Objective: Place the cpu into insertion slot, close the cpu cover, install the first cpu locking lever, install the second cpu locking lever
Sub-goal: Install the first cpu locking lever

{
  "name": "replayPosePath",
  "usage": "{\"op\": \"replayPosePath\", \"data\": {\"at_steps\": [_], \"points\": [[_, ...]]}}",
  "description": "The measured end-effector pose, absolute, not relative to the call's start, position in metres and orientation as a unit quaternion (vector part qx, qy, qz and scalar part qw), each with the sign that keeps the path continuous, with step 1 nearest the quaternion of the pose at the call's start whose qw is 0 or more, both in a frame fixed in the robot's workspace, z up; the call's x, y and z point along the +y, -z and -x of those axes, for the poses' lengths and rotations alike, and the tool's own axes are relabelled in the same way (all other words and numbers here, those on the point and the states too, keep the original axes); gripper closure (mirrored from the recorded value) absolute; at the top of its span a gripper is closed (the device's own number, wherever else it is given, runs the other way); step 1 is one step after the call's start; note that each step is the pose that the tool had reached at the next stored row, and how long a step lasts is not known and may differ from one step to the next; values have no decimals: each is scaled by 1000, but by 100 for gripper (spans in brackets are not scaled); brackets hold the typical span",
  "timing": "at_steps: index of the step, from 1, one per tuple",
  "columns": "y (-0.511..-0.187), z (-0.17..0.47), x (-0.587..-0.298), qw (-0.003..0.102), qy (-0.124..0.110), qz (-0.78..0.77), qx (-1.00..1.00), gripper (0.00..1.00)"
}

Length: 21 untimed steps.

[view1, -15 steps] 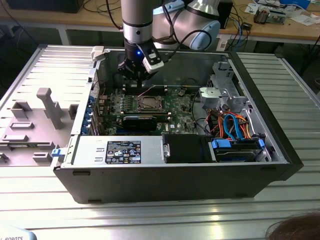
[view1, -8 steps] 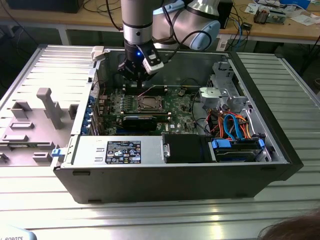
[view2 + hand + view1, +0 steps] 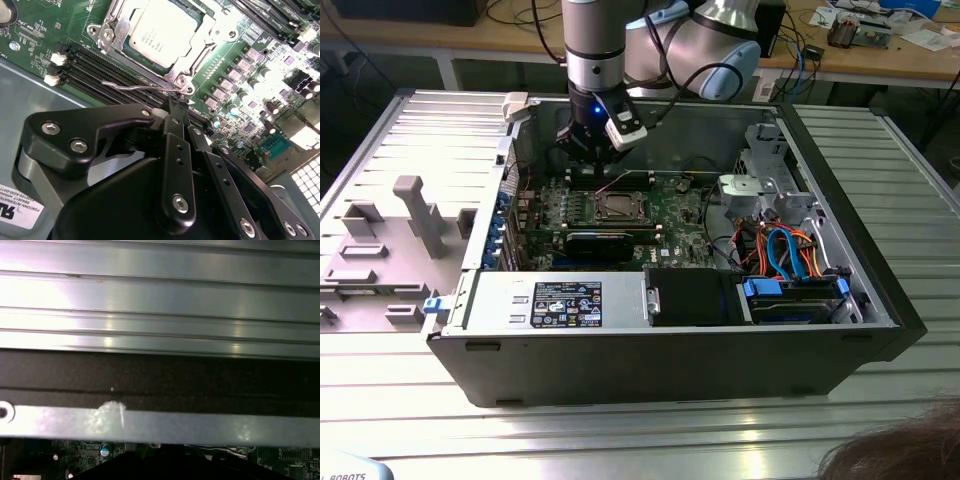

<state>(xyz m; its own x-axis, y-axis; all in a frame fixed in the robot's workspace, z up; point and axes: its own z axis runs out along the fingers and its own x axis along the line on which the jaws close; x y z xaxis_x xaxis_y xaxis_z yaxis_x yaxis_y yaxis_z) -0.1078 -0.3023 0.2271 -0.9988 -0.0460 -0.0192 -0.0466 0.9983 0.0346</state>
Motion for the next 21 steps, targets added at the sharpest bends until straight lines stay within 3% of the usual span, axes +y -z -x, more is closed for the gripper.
{"op": "replayPosePath", "data": {"at_steps": [21], "points": [[-220,108,-302,9,-17,23,1000,89]]}}
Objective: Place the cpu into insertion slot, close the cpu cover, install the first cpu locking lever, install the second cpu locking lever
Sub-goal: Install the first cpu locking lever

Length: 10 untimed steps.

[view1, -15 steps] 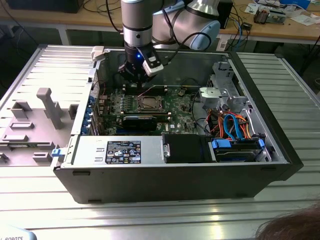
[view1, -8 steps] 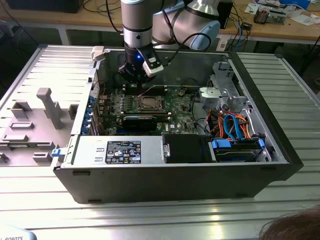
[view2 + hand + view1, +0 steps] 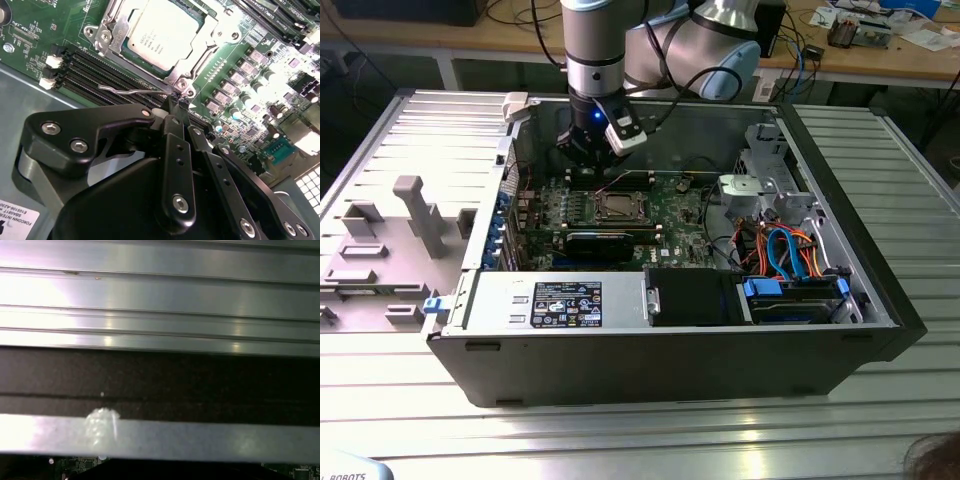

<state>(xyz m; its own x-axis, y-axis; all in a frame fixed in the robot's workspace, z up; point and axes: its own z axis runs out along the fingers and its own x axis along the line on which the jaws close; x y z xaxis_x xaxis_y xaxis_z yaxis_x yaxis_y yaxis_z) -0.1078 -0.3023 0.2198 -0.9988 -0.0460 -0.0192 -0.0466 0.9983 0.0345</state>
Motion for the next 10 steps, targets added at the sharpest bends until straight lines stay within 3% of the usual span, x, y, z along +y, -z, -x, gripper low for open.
{"op": "replayPosePath", "data": {"at_steps": [10], "points": [[-217,108,-302,9,-17,23,1000,89]]}}
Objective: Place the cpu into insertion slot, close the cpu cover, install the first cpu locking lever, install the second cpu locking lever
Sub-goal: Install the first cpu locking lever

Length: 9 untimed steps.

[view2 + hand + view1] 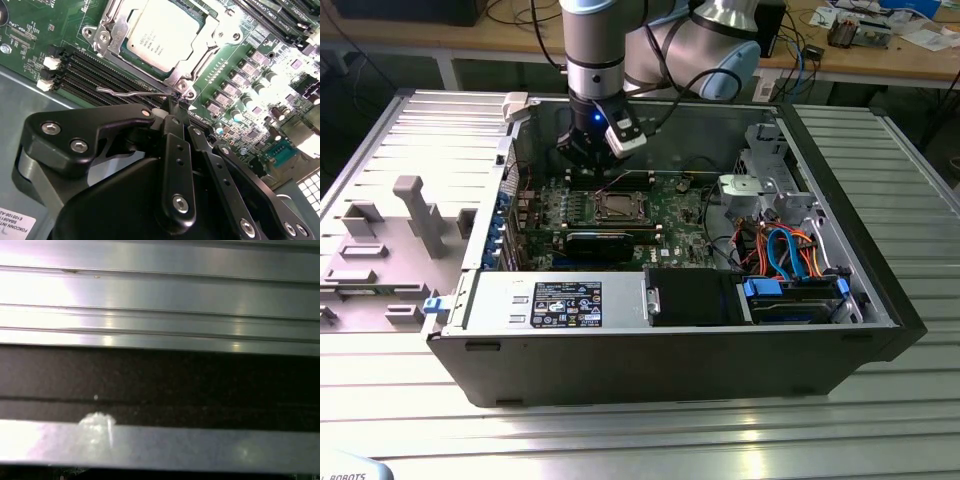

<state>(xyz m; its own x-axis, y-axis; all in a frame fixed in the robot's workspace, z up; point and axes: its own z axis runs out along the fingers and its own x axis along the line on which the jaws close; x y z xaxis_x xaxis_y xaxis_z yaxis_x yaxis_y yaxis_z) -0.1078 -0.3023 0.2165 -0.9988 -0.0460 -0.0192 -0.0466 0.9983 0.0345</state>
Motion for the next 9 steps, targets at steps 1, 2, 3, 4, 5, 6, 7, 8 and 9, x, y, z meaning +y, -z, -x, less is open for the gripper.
{"op": "replayPosePath", "data": {"at_steps": [1,2,3,4,5,6,7,8,9], "points": [[-216,108,-302,9,-18,23,1000,89],[-216,108,-302,9,-18,23,1000,89],[-216,108,-302,9,-18,23,1000,89],[-215,108,-302,9,-18,23,1000,89],[-215,108,-302,9,-18,23,1000,89],[-215,108,-302,9,-17,23,1000,89],[-214,108,-302,9,-18,23,1000,89],[-214,108,-302,9,-18,23,1000,89],[-214,108,-302,9,-18,23,1000,89]]}}
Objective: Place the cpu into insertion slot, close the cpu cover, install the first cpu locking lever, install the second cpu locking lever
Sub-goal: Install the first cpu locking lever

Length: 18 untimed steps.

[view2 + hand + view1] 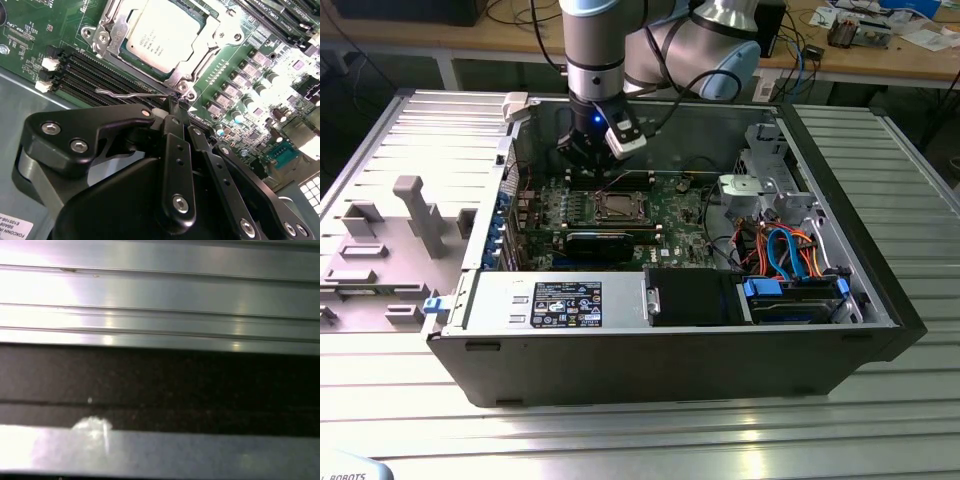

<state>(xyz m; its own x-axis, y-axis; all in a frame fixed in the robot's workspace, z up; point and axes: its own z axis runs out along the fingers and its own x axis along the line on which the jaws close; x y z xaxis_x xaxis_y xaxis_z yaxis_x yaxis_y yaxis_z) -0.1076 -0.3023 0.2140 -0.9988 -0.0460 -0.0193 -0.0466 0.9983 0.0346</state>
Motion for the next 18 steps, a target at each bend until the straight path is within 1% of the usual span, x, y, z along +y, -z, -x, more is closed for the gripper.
{"op": "replayPosePath", "data": {"at_steps": [18], "points": [[-209,93,-302,9,-17,23,1000,89]]}}
